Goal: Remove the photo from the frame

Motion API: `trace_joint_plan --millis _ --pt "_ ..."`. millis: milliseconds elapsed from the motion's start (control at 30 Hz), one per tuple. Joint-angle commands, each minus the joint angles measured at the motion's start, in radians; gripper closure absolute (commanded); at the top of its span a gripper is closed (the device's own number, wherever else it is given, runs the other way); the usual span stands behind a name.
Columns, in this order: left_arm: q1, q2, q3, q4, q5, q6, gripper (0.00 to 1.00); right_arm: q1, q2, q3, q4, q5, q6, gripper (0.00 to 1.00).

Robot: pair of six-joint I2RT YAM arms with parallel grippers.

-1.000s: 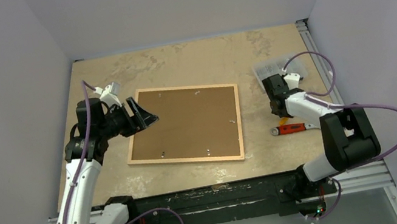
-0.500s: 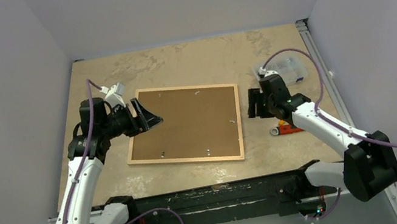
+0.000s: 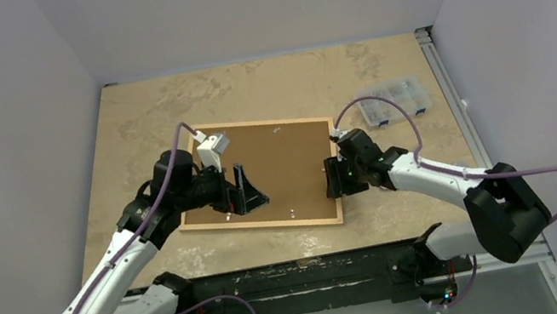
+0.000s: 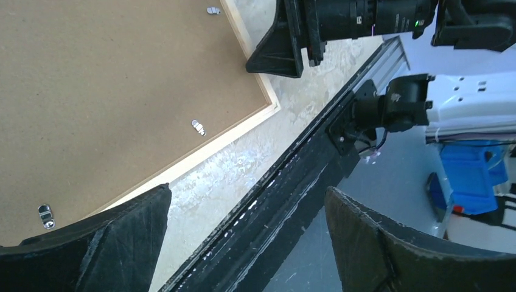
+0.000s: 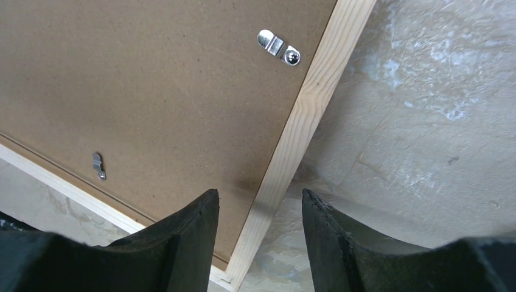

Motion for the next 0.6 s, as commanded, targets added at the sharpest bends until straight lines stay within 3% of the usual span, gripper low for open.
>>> trace_joint_plan --millis 0,267,367,567 --pt "-0.106 -0.018 -0.013 0.053 -0.145 0.032 0.06 0.02 -0.012 -0.014 0.028 0.016 0.023 0.5" --pt "-0.284 -0.043 -0.113 0.177 -0.352 -0.012 0.06 0.034 -0.046 -0.034 0.0 0.071 0.011 0.53" --pt "-0.294 -0.055 -0.146 0.205 -0.415 -0.08 0.06 0.054 -0.081 -0.036 -0.002 0.088 -0.002 0.49" --pt "-0.294 -0.038 -0.127 0.095 -0.519 -0.158 0.07 0.201 -0.055 0.066 -0.088 0.229 -0.037 0.4"
